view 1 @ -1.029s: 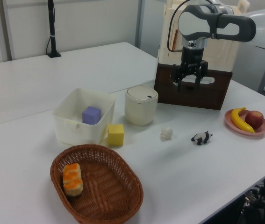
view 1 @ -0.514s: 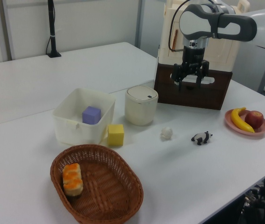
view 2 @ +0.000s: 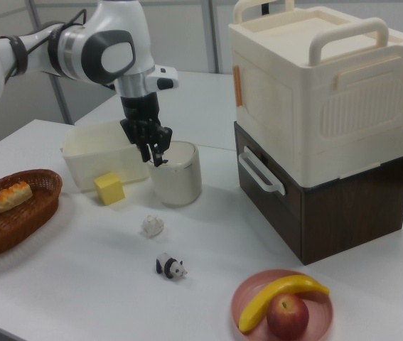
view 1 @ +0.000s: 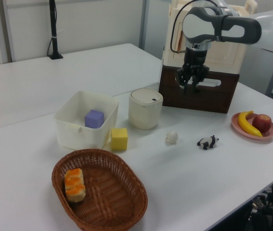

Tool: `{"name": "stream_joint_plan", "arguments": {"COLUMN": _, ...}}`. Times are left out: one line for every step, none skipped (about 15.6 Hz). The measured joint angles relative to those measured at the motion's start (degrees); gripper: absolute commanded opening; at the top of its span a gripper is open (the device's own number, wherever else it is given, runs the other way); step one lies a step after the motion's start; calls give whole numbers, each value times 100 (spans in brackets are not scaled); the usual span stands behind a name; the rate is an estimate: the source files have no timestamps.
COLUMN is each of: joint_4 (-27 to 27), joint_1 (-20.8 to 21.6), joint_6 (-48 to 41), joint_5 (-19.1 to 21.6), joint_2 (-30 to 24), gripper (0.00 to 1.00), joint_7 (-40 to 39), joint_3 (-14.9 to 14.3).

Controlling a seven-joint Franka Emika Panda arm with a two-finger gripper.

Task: Open the trash can
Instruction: 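Move the gripper down toward the lid of the small white trash can, then grip the lid's rim with the gripper fingers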

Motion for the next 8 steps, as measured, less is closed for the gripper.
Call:
{"name": "stream_joint_plan", "arguments": {"joint_4": -4, "joint_1": 1, "joint_6": 230, "joint_5": 126, "joint_2": 71, "gripper": 0, "joint_7": -41, "joint_3": 3}}
{"name": "stream_joint_plan", "arguments": {"joint_4": -6, "joint_1": 2, "joint_6": 472, "joint_5": 233, "joint_2": 166, "gripper": 0, "joint_7": -58, "joint_3": 6}}
{"name": "stream_joint_plan", "arguments": {"joint_4": -7, "joint_1": 2, "joint_6": 721, "joint_5": 288, "joint_2": 280, "gripper": 0, "joint_7": -59, "joint_3": 14}}
{"name": "stream_joint_plan", "arguments": {"joint_4": -7, "joint_1": 3, "joint_6": 966, "joint_5": 313, "joint_2": 394, "gripper": 0, "joint_7": -58, "joint_3": 28}}
{"name": "stream_joint_plan", "arguments": {"joint_4": -8, "joint_1": 3, "joint_6": 1204, "joint_5": 317, "joint_2": 506, "gripper": 0, "joint_7": -58, "joint_3": 48}}
{"name": "stream_joint_plan", "arguments": {"joint_4": -7, "joint_1": 5, "joint_6": 1415, "joint_5": 326, "joint_2": 603, "gripper": 0, "joint_7": -58, "joint_3": 67}}
{"name": "stream_joint_plan", "arguments": {"joint_4": -6, "joint_1": 10, "joint_6": 1609, "joint_5": 375, "joint_2": 691, "gripper": 0, "joint_7": -58, "joint_3": 82}}
{"name": "stream_joint_plan", "arguments": {"joint_4": -5, "joint_1": 15, "joint_6": 1777, "joint_5": 477, "joint_2": 762, "gripper": 0, "joint_7": -56, "joint_3": 89}}
